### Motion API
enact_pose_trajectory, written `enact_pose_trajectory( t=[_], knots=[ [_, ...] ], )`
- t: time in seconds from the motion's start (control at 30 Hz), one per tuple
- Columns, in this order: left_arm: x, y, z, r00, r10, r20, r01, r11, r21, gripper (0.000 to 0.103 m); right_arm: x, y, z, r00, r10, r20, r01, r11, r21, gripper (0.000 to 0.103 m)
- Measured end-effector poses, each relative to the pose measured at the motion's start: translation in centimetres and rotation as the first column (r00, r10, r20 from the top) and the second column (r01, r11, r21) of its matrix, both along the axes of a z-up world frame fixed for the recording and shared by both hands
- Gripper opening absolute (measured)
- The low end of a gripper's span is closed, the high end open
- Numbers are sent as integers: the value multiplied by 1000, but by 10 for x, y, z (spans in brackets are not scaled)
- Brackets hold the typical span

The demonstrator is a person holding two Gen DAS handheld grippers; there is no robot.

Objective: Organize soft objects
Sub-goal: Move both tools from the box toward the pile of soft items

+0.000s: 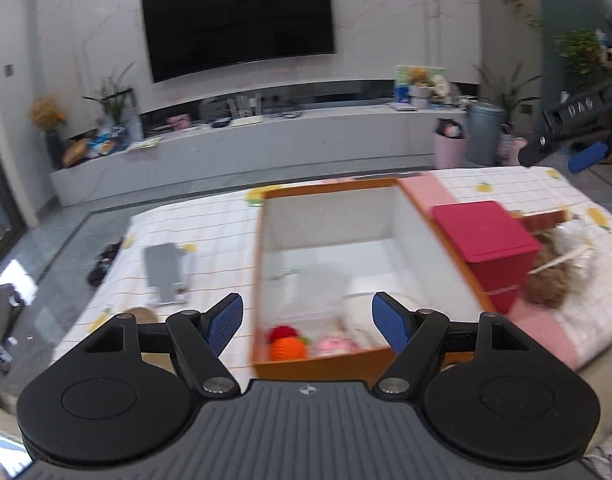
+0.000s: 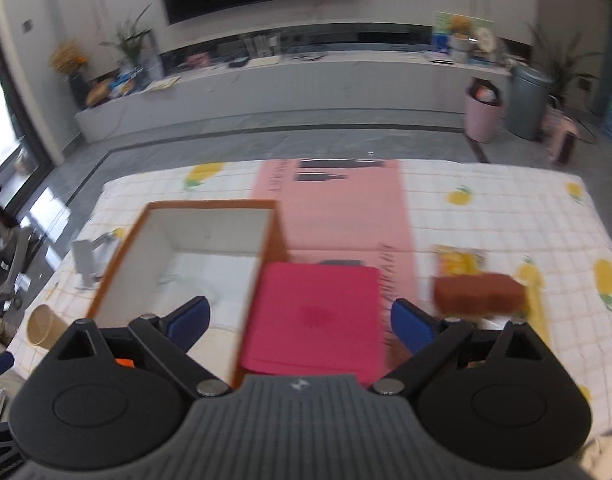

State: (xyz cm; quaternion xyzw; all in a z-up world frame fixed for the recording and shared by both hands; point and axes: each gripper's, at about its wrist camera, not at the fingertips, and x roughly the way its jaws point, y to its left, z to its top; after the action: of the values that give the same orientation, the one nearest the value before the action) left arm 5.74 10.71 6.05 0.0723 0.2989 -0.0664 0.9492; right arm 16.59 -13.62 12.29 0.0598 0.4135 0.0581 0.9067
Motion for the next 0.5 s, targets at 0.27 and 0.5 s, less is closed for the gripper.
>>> enact_pose_trajectory(
  t=[0.27, 0.5],
  knots=[
    [0, -26, -19, 996, -74, -44, 73, 997, -17, 87, -25, -73, -48, 991, -126, -55, 126, 992, 0, 96],
    [0, -50, -44, 989, -118, -92, 123, 991, 57, 87, -24, -117, -110, 963, -243, -119, 250, 967, 53, 96]
  ],
)
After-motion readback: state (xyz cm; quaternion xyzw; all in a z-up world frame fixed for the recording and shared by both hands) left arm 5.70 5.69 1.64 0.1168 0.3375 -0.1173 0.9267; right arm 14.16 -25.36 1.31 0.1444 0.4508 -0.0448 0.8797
